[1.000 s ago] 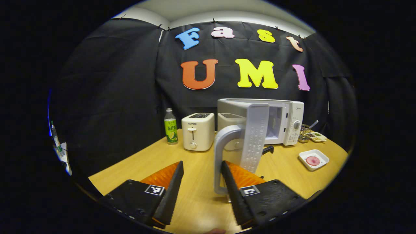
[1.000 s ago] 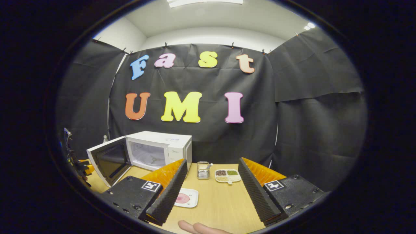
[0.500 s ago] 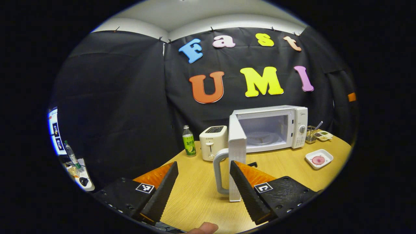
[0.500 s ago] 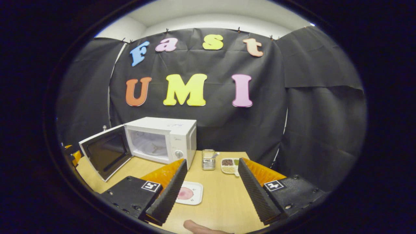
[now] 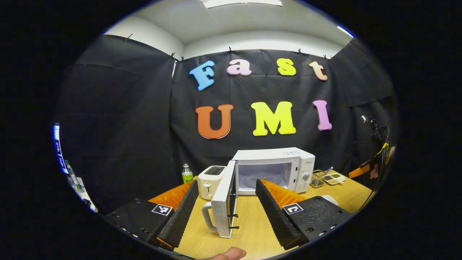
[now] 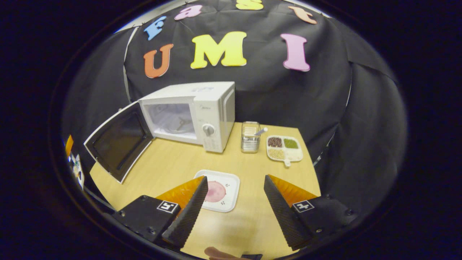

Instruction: Open the microwave oven with the left hand, put the food in, and close the microwave oven.

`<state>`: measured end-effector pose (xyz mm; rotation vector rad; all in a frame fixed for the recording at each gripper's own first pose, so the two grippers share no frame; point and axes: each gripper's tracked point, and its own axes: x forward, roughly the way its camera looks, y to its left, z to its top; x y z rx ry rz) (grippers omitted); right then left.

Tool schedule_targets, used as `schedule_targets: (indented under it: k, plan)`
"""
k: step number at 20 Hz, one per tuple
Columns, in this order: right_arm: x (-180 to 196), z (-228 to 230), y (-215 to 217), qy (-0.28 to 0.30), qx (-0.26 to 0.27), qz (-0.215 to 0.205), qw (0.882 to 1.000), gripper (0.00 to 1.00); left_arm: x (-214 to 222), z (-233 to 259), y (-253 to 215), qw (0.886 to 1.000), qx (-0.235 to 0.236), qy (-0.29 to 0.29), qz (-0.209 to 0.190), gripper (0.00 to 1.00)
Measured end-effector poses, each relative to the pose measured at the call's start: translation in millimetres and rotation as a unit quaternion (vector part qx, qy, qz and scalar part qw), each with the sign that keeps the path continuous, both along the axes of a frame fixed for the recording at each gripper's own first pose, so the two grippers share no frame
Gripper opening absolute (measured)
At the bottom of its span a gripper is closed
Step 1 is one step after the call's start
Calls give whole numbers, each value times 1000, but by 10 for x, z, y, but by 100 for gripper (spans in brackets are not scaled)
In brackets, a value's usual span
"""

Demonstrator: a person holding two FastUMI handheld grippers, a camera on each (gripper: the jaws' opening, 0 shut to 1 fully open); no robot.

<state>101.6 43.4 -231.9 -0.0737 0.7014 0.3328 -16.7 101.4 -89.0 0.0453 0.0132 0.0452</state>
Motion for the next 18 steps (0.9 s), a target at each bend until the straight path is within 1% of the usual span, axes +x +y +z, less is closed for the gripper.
schedule_targets:
  k: [1, 2, 3, 4, 5, 6, 7, 8, 10, 11, 12, 13, 14, 15, 16, 17, 18]
  plan:
    - [54, -129, 40, 24, 4, 5, 1000, 91, 5, 16, -86, 1000, -2, 4, -7, 95]
    - [105, -258, 55, 47, 7, 6, 999, 97, 15, 59, -165, 1000, -3, 1, -14, 95]
    - [159, -390, 53, 69, 7, 6, 998, 96, 21, 98, -233, 1000, -4, -2, -20, 95]
    - [233, -541, 52, 89, 3, 6, 996, 87, 36, 113, -302, 1000, -2, -3, -25, 95]
    - [278, -692, 28, 110, -4, 7, 994, 90, 52, 122, -345, 1000, 3, -4, -26, 95]
    - [326, -831, -6, 130, -8, 3, 991, 88, 62, 120, -361, 1000, 4, -2, -25, 95]
    - [378, -965, -31, 150, -9, -3, 989, 73, 75, 117, -378, 1000, 3, -1, -25, 95]
    - [413, -1100, -26, 167, -9, -3, 986, 81, 83, 116, -405, 1000, 0, 0, -27, 95]
    - [455, -1313, 0, 198, -3, -4, 980, 76, 89, 101, -425, 1000, -7, 3, -28, 95]
    - [462, -1396, 34, 214, 2, -1, 977, 60, 100, 84, -417, 1000, -9, 6, -27, 95]
    - [438, -1469, 72, 231, 8, 5, 973, 58, 112, 67, -389, 1000, -10, 8, -24, 95]
    - [444, -1512, 121, 242, 20, 10, 970, 65, 125, 50, -373, 1000, -11, 11, -21, 95]
    - [453, -1577, 166, 254, 27, 14, 967, 52, 131, 56, -352, 1000, -11, 11, -18, 95]
    - [414, -1609, 172, 275, 31, 16, 961, 54, 131, 76, -329, 1000, -9, 8, -14, 95]
    - [398, -1661, 179, 290, 28, 12, 957, 36, 127, 81, -321, 1000, -8, 6, -13, 95]
    - [375, -1725, 164, 309, 18, 17, 951, 23, 116, 94, -325, 1000, -8, 4, -15, 95]
    - [397, -1682, 136, 307, 17, 22, 951, 30, 124, 96, -336, 1000, -10, 0, -16, 95]
